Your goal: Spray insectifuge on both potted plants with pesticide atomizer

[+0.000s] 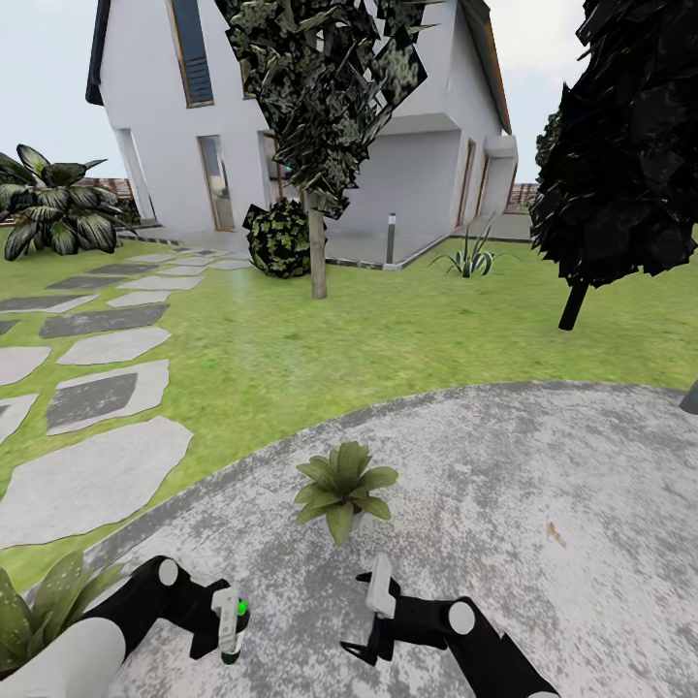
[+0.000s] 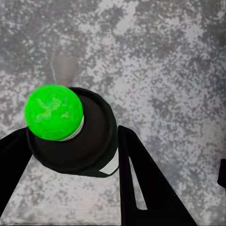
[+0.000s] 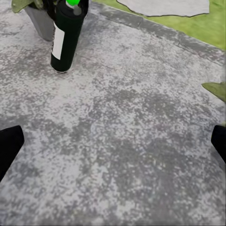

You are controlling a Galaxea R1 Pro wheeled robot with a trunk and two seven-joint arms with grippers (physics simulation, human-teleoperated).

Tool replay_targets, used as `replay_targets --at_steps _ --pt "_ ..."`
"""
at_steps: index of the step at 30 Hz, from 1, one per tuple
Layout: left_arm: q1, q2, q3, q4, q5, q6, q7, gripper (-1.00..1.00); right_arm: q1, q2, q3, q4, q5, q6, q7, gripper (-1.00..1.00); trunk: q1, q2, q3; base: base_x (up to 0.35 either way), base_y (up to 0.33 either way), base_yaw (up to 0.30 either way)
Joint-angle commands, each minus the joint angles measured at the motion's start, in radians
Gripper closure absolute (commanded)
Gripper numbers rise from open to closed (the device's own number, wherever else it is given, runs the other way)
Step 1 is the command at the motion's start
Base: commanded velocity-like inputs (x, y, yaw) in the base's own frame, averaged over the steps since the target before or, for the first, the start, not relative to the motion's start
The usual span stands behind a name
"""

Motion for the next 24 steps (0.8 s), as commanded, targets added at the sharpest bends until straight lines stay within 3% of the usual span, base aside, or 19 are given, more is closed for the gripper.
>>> replay_targets --at_steps 1,4,7,10,12,13,15,16,18,19,20,22,24 --pt "0.0 0.004 0.007 -0.003 -0.004 -0.005 0.001 1.0 0.0 -0.001 -0.002 0.0 0.01 -0.006 -0.003 -1.0 0.0 0.0 -0.001 0.0 0.0 0.0" --pt "0.0 0.008 0.008 -0.007 -0.002 -0.004 0.027 1.0 0.0 -0.023 -0.004 0.022 0.037 -0.007 -0.038 -1.0 0.0 0.0 -0.001 0.0 0.0 0.0" --pt "0.0 0.008 0.008 -0.003 0.001 -0.005 0.044 1.0 0.0 -0.075 -0.006 0.101 0.048 -0.011 -0.155 -1.0 0.0 0.0 -0.001 0.0 0.0 0.0" --pt "0.0 0.003 0.023 -0.003 0.003 -0.004 0.075 1.0 0.0 -0.131 -0.008 0.232 0.044 -0.012 -0.314 -1.0 0.0 0.0 -0.001 0.0 0.0 0.0" --pt "0.0 -0.004 0.067 -0.001 0.004 -0.002 0.142 1.0 0.001 -0.174 -0.009 0.384 0.04 -0.013 -0.47 -1.0 0.0 0.0 -0.001 0.0 0.0 0.0" --pt "0.0 -0.007 0.084 -0.001 0.005 -0.001 0.164 1.0 0.001 -0.184 -0.009 0.433 0.039 -0.013 -0.532 -1.0 0.0 0.0 -0.001 0.0 0.0 0.0" --pt "0.0 -0.029 0.139 0.0 0.006 0.002 0.209 1.0 0.003 -0.199 -0.009 0.551 0.019 -0.016 -0.749 -1.0 0.0 0.0 -0.001 0.0 0.0 0.0" --pt "0.0 -0.04 0.161 0.0 0.006 0.005 0.219 1.0 0.005 -0.2 -0.009 0.572 0.003 -0.017 -0.821 -1.0 0.0 0.0 -0.001 0.0 0.0 0.0" --pt "0.0 -0.071 0.246 0.0 0.005 0.011 0.248 1.0 0.009 -0.197 -0.009 0.599 -0.091 -0.018 -0.97 -1.0 0.0 0.0 -0.001 0.0 0.0 0.0" --pt "0.0 -0.082 0.276 0.0 0.005 0.013 0.261 1.0 0.013 -0.196 -0.009 0.603 -0.136 -0.018 -0.993 -1.0 0.0 0.0 -0.001 0.0 0.0 0.0" --pt "0.0 -0.096 0.317 0.001 0.004 0.015 0.284 1.0 0.019 -0.197 -0.009 0.606 -0.217 -0.018 -1.014 -1.0 0.0 0.0 -0.001 0.0 0.0 0.0" --pt "0.0 -0.11 0.36 0.001 0.005 0.028 0.322 1.0 0.022 -0.199 -0.009 0.608 -0.339 -0.017 -1.027 -1.0 0.0 0.0 -0.001 0.0 0.0 0.0" --pt "0.0 -0.124 0.4 0.001 0.006 0.113 0.36 1.0 0.023 -0.203 -0.009 0.609 -0.485 -0.017 -1.034 -1.0 0.0 0.0 -0.001 0.0 0.0 0.0"
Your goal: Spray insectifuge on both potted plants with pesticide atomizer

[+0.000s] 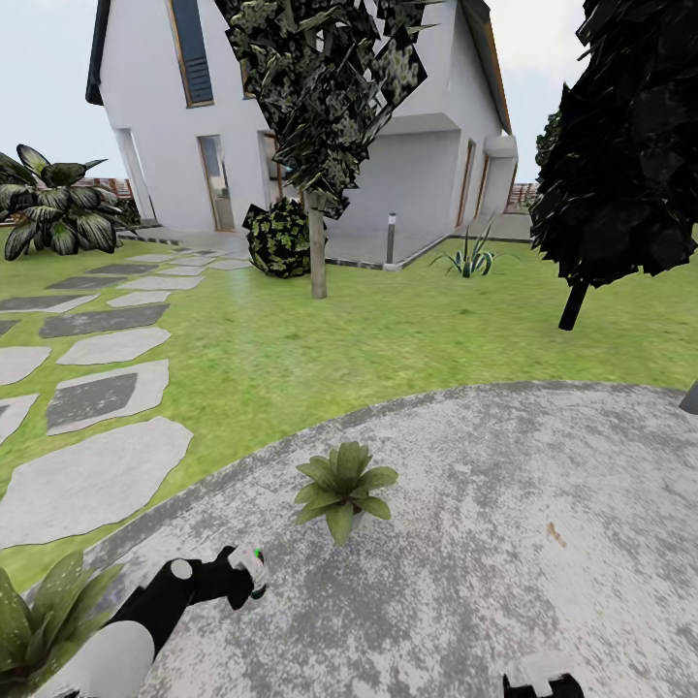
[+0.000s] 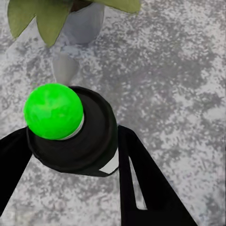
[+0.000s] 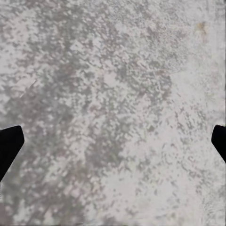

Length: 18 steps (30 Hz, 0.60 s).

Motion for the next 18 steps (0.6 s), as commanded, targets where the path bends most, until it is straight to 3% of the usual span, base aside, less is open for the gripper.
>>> replay_targets --at_steps 1,2,5,9,11,13,14,18 --pt "-0.001 -0.009 0.027 -0.001 -0.008 0.069 0.009 1.0 0.0 -0.002 0.009 0.001 -0.056 0.001 -0.012 -1.0 0.0 0.0 -0.001 0.0 0.0 0.0" --pt "-0.001 -0.015 0.043 -0.001 -0.008 0.139 0.015 1.0 0.0 -0.002 0.01 0.001 -0.093 0.001 -0.012 -1.0 0.0 0.0 -0.001 0.0 0.0 0.0" --pt "-0.002 -0.02 0.064 -0.002 -0.009 0.231 0.022 1.0 0.0 0.001 0.012 0.001 -0.127 0.001 -0.012 -1.0 0.0 0.0 -0.001 0.0 0.0 0.0" --pt "-0.001 -0.021 0.071 -0.002 -0.009 0.267 0.022 1.0 0.0 0.006 0.01 0.0 -0.139 0.001 -0.011 -1.0 0.0 0.0 -0.001 0.0 0.0 0.0" --pt "-0.003 -0.021 0.084 -0.004 -0.005 0.324 0.022 1.0 0.0 0.009 0.009 0.0 -0.147 0.0 -0.011 -1.0 0.0 0.0 -0.001 0.0 0.0 0.0" --pt "-0.008 -0.022 0.097 -0.011 0.021 0.438 0.019 1.0 0.0 0.01 0.009 -0.001 -0.184 -0.001 -0.011 -1.0 0.0 0.0 -0.001 0.0 0.0 0.0" --pt "-0.012 -0.021 0.1 -0.014 0.052 0.503 0.017 1.0 0.0 0.01 0.008 -0.005 -0.228 -0.003 -0.01 -1.0 0.0 0.0 -0.001 0.0 0.0 0.0" --pt "-0.029 -0.024 0.091 -0.016 0.118 0.616 0.016 1.0 0.0 0.009 0.01 -0.011 -0.318 -0.014 -0.007 -1.0 0.0 0.0 -0.001 0.0 0.0 0.0"
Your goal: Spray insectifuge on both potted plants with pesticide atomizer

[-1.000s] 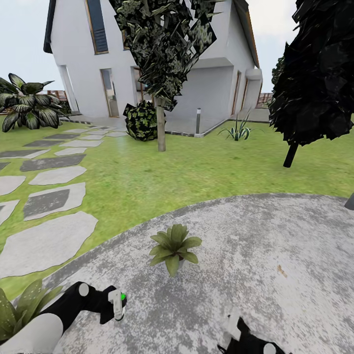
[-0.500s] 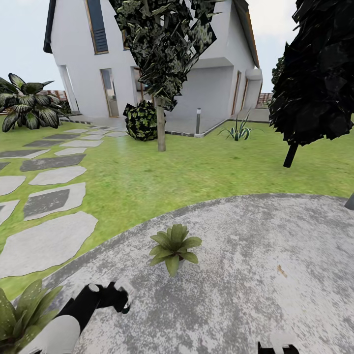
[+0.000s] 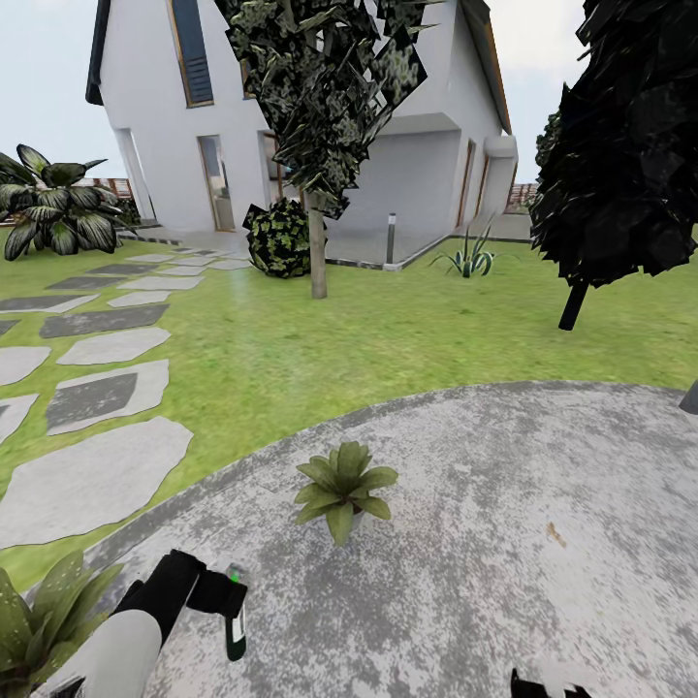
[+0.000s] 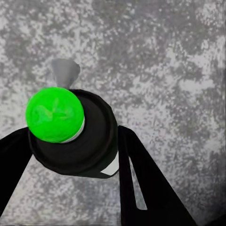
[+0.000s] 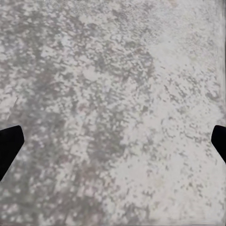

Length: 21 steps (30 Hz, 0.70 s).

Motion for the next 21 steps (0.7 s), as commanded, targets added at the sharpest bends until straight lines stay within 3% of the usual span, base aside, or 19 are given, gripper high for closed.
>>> replay_targets --at_steps 1,3,7,10,11,14,16,21 --pt "-0.021 -0.002 0.004 0.0 0.0 0.049 -0.007 1.0 -0.001 0.0 0.01 0.0 -0.019 -0.004 0.0 -1.0 0.0 0.0 -0.001 0.0 0.0 0.0" --pt "-0.052 -0.002 0.002 0.004 0.002 0.133 -0.008 1.0 -0.001 0.001 0.011 -0.005 -0.024 -0.005 0.001 -1.0 0.0 0.0 -0.001 0.0 0.0 0.0" --pt "-0.096 -0.008 0.001 0.009 0.004 0.201 -0.014 1.0 -0.001 0.0 0.011 -0.057 -0.025 -0.005 0.0 -1.0 0.0 0.0 -0.001 0.0 0.0 0.0" --pt "-0.128 -0.01 -0.009 0.012 -0.008 0.234 -0.087 1.0 -0.001 -0.006 0.012 -0.064 -0.023 -0.004 -0.003 -1.0 0.0 0.0 -0.001 0.0 0.0 0.0" --pt "-0.131 -0.01 -0.026 0.012 -0.02 0.248 -0.112 1.0 -0.001 -0.006 0.012 -0.061 -0.023 -0.003 -0.003 -1.0 0.0 0.0 -0.001 0.0 0.0 0.0" --pt "-0.136 -0.011 -0.147 0.006 -0.06 0.31 -0.215 1.0 -0.001 -0.004 0.014 -0.024 -0.022 -0.004 -0.002 -1.0 0.0 0.0 -0.001 0.0 0.0 0.0" --pt "-0.141 -0.009 -0.193 -0.001 -0.064 0.334 -0.268 1.0 -0.001 -0.004 0.014 -0.013 -0.022 -0.004 -0.002 -1.0 0.0 0.0 -0.001 0.0 0.0 0.0" --pt "-0.162 -0.01 -0.217 -0.003 -0.071 0.349 -0.305 1.0 -0.001 -0.003 0.013 -0.01 -0.024 -0.005 -0.002 -1.0 0.0 0.0 -0.001 0.05 0.0 0.0"
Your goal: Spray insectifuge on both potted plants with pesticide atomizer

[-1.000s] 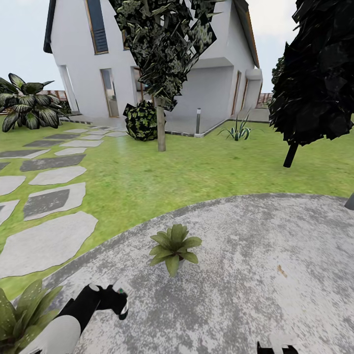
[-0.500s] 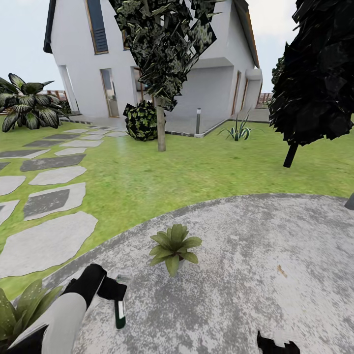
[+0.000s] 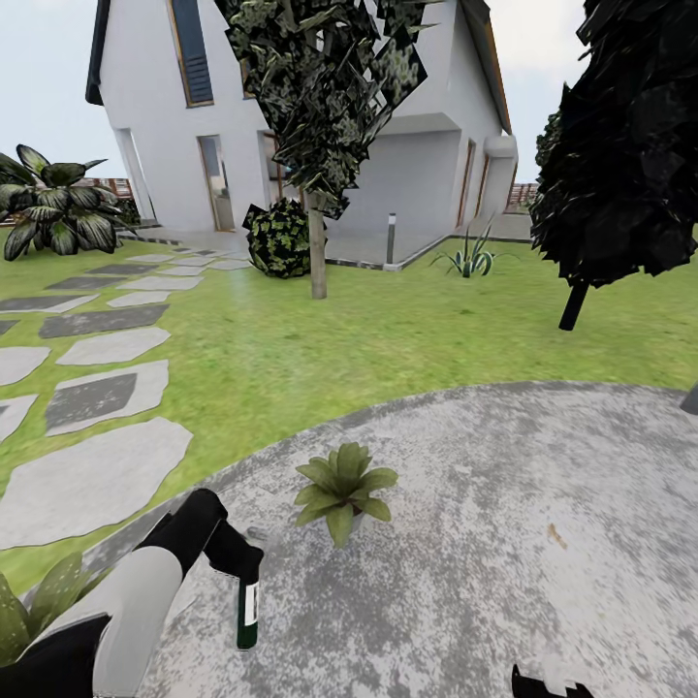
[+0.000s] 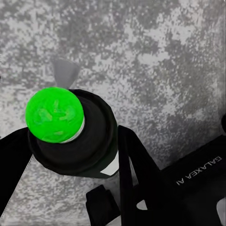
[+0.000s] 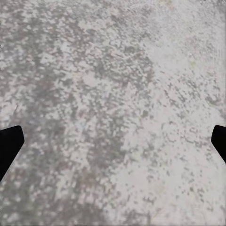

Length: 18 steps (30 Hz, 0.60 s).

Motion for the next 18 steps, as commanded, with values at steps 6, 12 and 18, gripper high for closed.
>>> replay_targets --at_steps 6,12,18 --pt "-0.002 -0.001 0.006 -0.002 -0.01 0.041 -0.01 1.0 -0.001 -0.001 0.008 0.002 -0.009 -0.003 -0.002 -1.0 0.0 0.0 -0.001 0.288 -0.067 0.0" --pt "-0.002 -0.001 0.008 -0.001 -0.01 0.052 -0.01 1.0 -0.001 -0.001 0.009 0.002 -0.009 -0.002 -0.002 -1.0 0.0 0.0 -0.001 0.222 -0.256 0.0" --pt "0.006 0.001 -0.012 0.009 -0.01 0.053 -0.01 1.0 -0.001 0.004 0.007 -0.004 -0.014 -0.002 -0.003 -1.0 0.0 0.0 -0.001 0.236 -0.247 0.069"
